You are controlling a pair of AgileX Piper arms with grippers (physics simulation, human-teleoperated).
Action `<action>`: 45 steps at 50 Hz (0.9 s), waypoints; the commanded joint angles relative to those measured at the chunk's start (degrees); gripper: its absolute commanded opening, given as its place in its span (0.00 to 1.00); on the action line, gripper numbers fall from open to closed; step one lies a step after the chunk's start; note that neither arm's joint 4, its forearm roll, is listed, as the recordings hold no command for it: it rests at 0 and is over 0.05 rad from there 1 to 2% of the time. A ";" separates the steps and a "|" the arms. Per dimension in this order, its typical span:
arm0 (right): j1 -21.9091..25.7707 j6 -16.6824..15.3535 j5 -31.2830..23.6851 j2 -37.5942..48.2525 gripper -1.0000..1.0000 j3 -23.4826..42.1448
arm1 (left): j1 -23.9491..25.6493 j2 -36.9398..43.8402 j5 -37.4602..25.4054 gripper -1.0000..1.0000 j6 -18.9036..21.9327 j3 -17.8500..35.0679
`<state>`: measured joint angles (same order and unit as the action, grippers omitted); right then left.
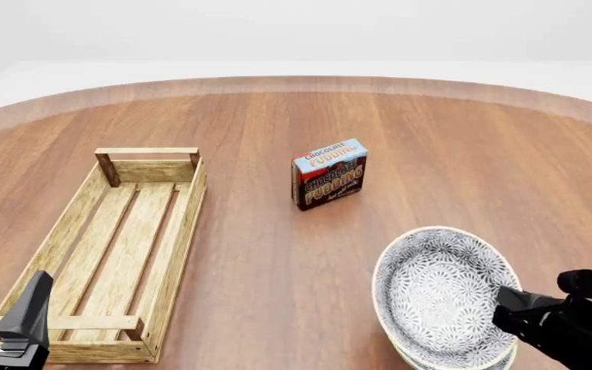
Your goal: Stack the left bowl on the right bowl and place them in the tray.
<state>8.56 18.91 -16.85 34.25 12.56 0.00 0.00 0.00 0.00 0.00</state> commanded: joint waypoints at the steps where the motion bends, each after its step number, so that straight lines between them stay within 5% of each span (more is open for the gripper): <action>1: -0.53 0.98 1.59 -1.01 0.00 -2.44 | 0.00 0.00 0.00 1.00 0.00 0.00; 18: -2.07 0.90 4.50 -0.18 0.00 -4.93 | 0.00 0.00 0.00 1.00 0.00 0.00; 19: -2.25 0.79 4.08 -0.46 1.00 -4.50 | 0.00 0.00 0.00 1.00 0.00 0.00; 45: -3.23 -1.80 -0.39 -0.77 1.00 -0.69 | 0.00 0.00 0.00 1.00 0.00 0.00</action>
<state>6.13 18.25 -15.37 33.46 10.44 0.00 0.00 0.00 0.00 0.00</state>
